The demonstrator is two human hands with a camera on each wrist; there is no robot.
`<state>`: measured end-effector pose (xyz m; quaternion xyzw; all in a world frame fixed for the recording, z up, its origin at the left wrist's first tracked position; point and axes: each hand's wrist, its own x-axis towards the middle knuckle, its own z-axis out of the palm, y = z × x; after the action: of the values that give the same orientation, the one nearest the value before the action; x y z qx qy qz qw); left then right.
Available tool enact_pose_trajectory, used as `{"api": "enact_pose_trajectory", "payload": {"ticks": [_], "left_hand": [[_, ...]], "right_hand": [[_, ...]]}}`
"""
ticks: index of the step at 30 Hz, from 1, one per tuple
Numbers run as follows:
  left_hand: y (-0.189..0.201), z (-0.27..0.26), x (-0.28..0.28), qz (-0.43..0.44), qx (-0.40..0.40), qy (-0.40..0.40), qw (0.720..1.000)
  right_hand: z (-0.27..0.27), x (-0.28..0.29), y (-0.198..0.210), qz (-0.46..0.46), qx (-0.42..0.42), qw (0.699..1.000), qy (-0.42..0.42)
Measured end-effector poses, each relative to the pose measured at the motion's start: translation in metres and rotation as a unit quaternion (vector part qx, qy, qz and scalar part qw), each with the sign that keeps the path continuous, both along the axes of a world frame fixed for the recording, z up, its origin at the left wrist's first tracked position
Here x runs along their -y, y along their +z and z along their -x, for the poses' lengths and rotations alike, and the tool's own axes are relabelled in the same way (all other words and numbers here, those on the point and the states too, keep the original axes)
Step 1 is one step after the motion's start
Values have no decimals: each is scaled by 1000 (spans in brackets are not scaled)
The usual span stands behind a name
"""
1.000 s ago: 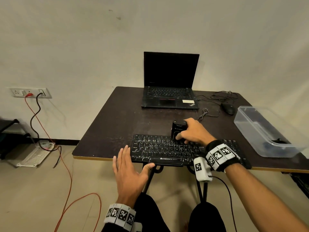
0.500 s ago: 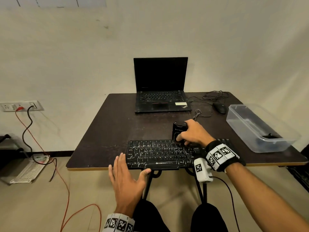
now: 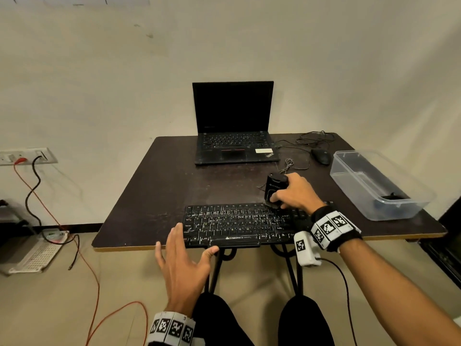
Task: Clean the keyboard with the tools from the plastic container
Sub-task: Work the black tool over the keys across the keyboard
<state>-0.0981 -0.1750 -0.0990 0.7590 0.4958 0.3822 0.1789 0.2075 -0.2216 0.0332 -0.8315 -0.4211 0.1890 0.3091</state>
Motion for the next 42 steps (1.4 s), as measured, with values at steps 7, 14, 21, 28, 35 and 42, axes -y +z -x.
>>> {"api": "enact_pose_trajectory", "payload": {"ticks": [7, 14, 21, 28, 35, 42], "left_hand": [[1, 4, -11, 4, -32, -9, 999], [5, 1, -7, 16, -18, -13, 1000], [4, 3, -7, 21, -16, -20, 999], [1, 3, -9, 17, -18, -18, 1000], [2, 3, -7, 22, -8, -17, 1000], [6, 1, -5, 31, -5, -15, 999]], "right_hand": [[-9, 5, -1, -7, 21, 1000, -17], [-24, 18, -1, 2, 14, 1000, -28], [-31, 25, -5, -2, 7, 1000, -26], [-32, 25, -6, 2, -4, 1000, 2], [-26, 25, -11, -1, -10, 1000, 28], [-29, 19, -13, -11, -25, 1000, 9]]}}
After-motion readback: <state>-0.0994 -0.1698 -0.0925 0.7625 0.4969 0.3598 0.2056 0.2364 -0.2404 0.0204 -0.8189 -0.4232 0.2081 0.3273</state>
